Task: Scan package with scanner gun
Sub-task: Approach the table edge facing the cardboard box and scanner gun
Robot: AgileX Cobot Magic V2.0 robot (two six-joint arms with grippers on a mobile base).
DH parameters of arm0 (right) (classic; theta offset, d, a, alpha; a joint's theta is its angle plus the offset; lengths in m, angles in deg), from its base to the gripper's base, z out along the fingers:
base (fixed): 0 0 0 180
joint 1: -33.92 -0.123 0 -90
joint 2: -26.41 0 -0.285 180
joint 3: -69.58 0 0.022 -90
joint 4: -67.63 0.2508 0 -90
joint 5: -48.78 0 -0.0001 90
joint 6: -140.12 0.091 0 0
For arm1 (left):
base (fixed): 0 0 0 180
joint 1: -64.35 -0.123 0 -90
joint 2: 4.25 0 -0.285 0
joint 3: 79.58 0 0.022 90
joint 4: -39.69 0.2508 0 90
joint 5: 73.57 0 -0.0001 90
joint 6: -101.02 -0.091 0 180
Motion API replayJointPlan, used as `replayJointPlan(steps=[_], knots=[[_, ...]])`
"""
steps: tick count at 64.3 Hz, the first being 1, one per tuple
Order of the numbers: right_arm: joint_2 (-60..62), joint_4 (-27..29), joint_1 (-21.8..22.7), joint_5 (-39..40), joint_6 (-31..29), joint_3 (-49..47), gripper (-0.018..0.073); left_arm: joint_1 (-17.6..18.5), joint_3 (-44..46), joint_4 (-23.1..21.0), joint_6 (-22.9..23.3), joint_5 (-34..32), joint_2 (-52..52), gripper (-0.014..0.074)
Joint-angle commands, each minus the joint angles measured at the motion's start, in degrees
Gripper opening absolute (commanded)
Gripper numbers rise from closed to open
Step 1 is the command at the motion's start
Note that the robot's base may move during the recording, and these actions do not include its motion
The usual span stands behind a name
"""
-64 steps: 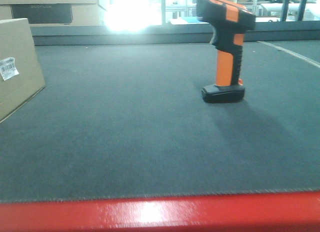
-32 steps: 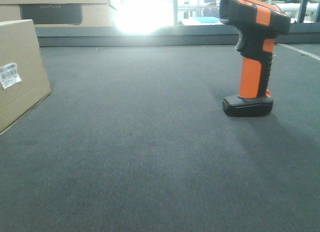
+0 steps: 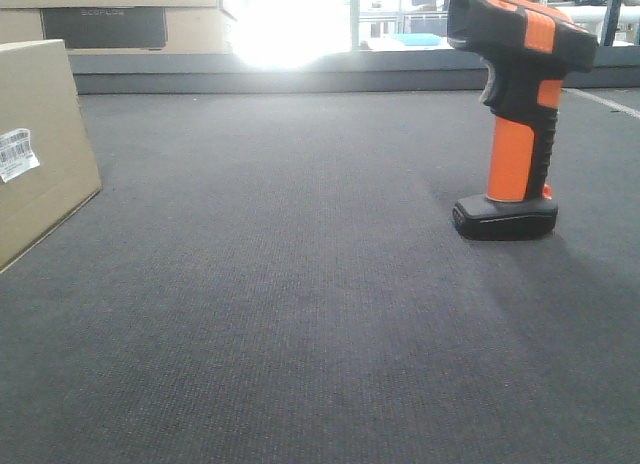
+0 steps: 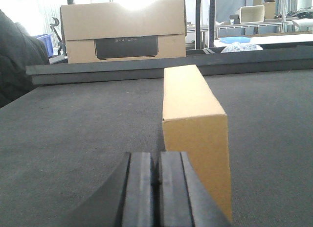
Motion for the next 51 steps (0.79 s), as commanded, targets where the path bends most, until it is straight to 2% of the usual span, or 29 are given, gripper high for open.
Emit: replayJointPlan(steps=[1,51], knots=[[0.2,-0.5,0.0,1.3,-0.1,-0.1,-0.0163,0.4,0.2,-0.4,0.3,-0.9,0.2,-0.0111],[0.2,-0.5,0.0,3.9,-0.1,-0.1,-0.0163,0.4,0.2,-0.4,0.3,-2.6,0.2,-0.0111]])
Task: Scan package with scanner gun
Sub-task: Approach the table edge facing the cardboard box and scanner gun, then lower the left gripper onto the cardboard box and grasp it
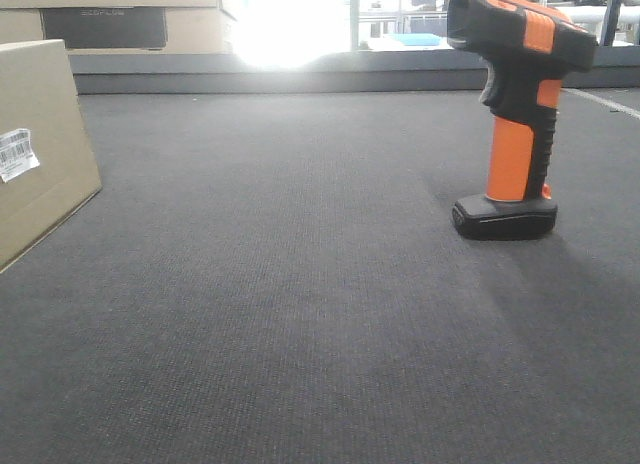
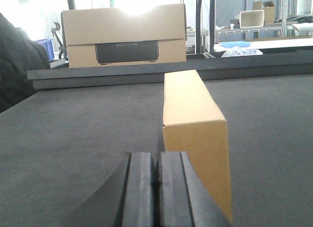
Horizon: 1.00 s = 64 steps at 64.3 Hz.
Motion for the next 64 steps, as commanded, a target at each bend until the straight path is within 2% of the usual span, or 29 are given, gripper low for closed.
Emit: replayJointPlan(steps=[1,9,16,23,32,39,44,47,52,56,64], knots=[[0.2,-0.5,0.0,1.8,-0.1,-0.1,-0.0163,0.4,0.2,-0.4,0.3,-1.4,0.2,-0.0111],[0.2,-0.5,0.0,2.2,-0.1,-0.1,-0.0163,0.4,0.2,-0.8,0.3,-4.2,0.2,-0.0111],[0.2,-0.4,0.0,4.2,-0.1,-0.1,-0.0163,0.4,0.2,-6.6,0.6,-9.7,0.2,-0.0111],[0.2,-0.4,0.0,4.2,-0.1,-4.1,-0.0163,0.4,0.2,-7.2,0.6,-13.6,0.2,-0.0111],[0.2,-3.2,0.0,-3.8,-0.1,-14.7,-0.0163,0.4,6.7,-7.2,0.6,-8.7,0.2,-0.0111],[-3.3,-3.2,0.0,-13.9,-0.1,-23.6,-0.0141,0.4,15.2,-7.0,0.6,0.6,0.1,-0.0111],[-7.0,-2.8,0.0,-17.8,-0.1,-29.2,-0.0018,0.4,21.5,-6.9,0.6,9.4,-2.5,-0.0097],[-9.2,-1.6,0.0,-18.8,-0.1,-31.5,0.0083,0.4,24.9,-6.9,0.6,14.2,-4.6,-0.0054],[-12.4,0.3,0.0,-19.1,-0.1,-33.6,0.0242,0.4,29.6,-6.9,0.6,18.3,-8.1,0.0033],[-15.0,0.7,0.0,-19.1,-0.1,-34.3,0.0375,0.4,32.7,-6.9,0.6,20.9,-11.2,0.0155],[-19.0,1.2,0.0,-19.5,-0.1,-34.3,0.052,0.4,36.8,-7.7,0.6,22.6,-17.5,0.0407]])
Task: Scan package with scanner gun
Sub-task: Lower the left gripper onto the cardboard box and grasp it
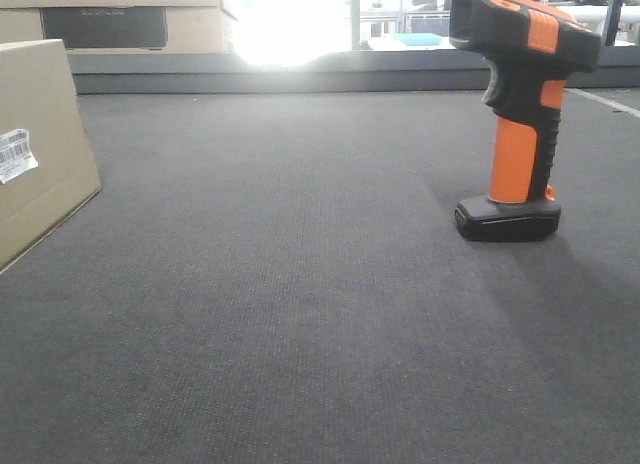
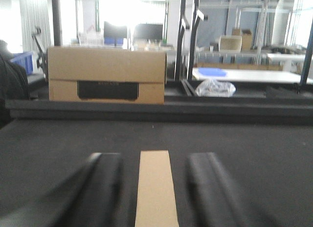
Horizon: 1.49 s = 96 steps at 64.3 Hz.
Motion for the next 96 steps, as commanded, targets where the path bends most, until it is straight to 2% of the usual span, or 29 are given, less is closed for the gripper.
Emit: replayJointPlan(steps=[1,5,7,16,25,31,38,45,55,66,76,96], knots=[[-2.6,0.5,0.0,-0.4,-0.1,-0.3,0.0531,0.4,2.8,-0.8,0.3,2.2,-4.3,0.0453],[-4.3,0.5,0.0,-0.5,-0.1,-0.3,0.0563,0.4,4.7,-1.1,0.3,5.1,-8.3,0.0588],[-4.9,0.6,0.0,-0.7,-0.1,-0.3,0.0561,1.0,5.6,-1.1,0.3,6.7,-10.1,0.0624],[-7.3,2.6,-1.3,-2.3,-0.1,-0.3,0.0561,5.2,9.2,-0.7,0.3,9.5,-15.6,0.0545],[-9.8,2.6,-5.7,-2.3,-0.1,-0.3,0.0561,8.0,16.1,1.5,0.3,16.8,-24.0,0.055],[-12.1,2.4,-8.8,-2.0,-0.1,-0.3,0.0561,8.0,21.8,1.6,0.3,23.3,-30.5,0.055],[-14.9,0.8,-12.8,-1.6,-0.1,-0.3,0.0561,8.0,30.7,2.0,3.6,31.3,-38.4,0.055],[-18.1,-1.8,-16.6,0.0,-0.1,-0.3,0.0561,7.4,38.9,3.0,3.8,40.1,-47.2,0.055],[-21.2,-2.9,-18.9,1.5,-0.1,-0.3,0.0561,5.2,47.8,4.1,3.8,48.6,-57.5,0.055],[-21.8,-3.1,-18.9,2.1,-0.1,0.0,0.0561,3.1,52.4,4.2,1.9,49.0,-66.9,0.055],[-21.8,-3.1,-18.9,3.0,-0.1,0.0,0.0561,3.1,53.0,4.2,1.1,49.0,-72.7,0.055],[-21.8,-3.1,-18.9,4.1,-0.1,0.0,0.0561,3.0,53.0,7.1,1.0,49.0,-79.4,0.055]])
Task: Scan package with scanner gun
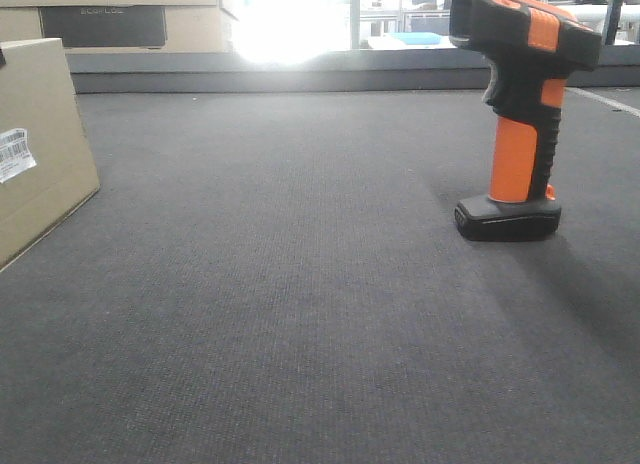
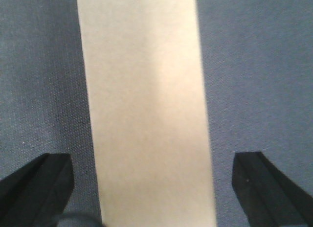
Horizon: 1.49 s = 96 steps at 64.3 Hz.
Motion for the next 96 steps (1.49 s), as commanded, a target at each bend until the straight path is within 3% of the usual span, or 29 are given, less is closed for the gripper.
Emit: replayJointPlan(steps=[1,13,19,24,32,35,51,56,72,79,96], knots=[[-0.2,-0.8,-0.1,1.7,-0.1,0.0,0.0561,-0.3,0.6,0.3,-0.3,-0.1,-1.2,0.055],[-0.2,-0.8,-0.1,1.8,-0.1,0.1,0.0561,-0.3,0.6,0.0,-0.3,-0.1,-2.8,0.0545],[-0.2,-0.8,-0.1,1.8,-0.1,0.1,0.0561,-0.3,0.6,-0.6,-0.1,-0.1,-3.5,0.0481],[-0.2,-0.8,-0.1,1.8,-0.1,0.1,0.0561,-0.3,0.6,-0.6,-0.1,-0.1,-3.7,0.0335],[-0.2,-0.8,-0.1,1.8,-0.1,0.1,0.0561,-0.3,0.6,-0.6,-0.1,-0.1,-3.7,-0.0022],[-0.2,-0.8,-0.1,1.8,-0.1,0.1,0.0561,-0.3,0.6,-1.6,-0.1,-0.1,-3.7,-0.011],[-0.2,-0.8,-0.1,1.9,-0.1,0.1,0.0561,-0.3,0.6,-4.9,-0.3,-0.1,-3.1,-0.0111],[-0.2,-0.8,-0.1,1.9,-0.1,0.1,0.0561,-0.3,0.6,-9.6,-0.3,-0.1,-1.9,-0.0111],[-0.2,2.2,-0.1,2.4,-0.1,3.1,0.0561,-0.3,0.6,-30.5,-0.3,-0.1,1.5,-0.0111],[-0.2,4.2,-0.1,5.7,-0.1,7.4,0.0559,-0.3,0.6,-35.4,-0.3,-0.1,1.6,-0.0111],[-0.8,5.1,-0.9,22.5,-0.1,17.3,0.0559,-0.3,0.6,-37.1,-0.3,-0.1,1.6,-0.0111]])
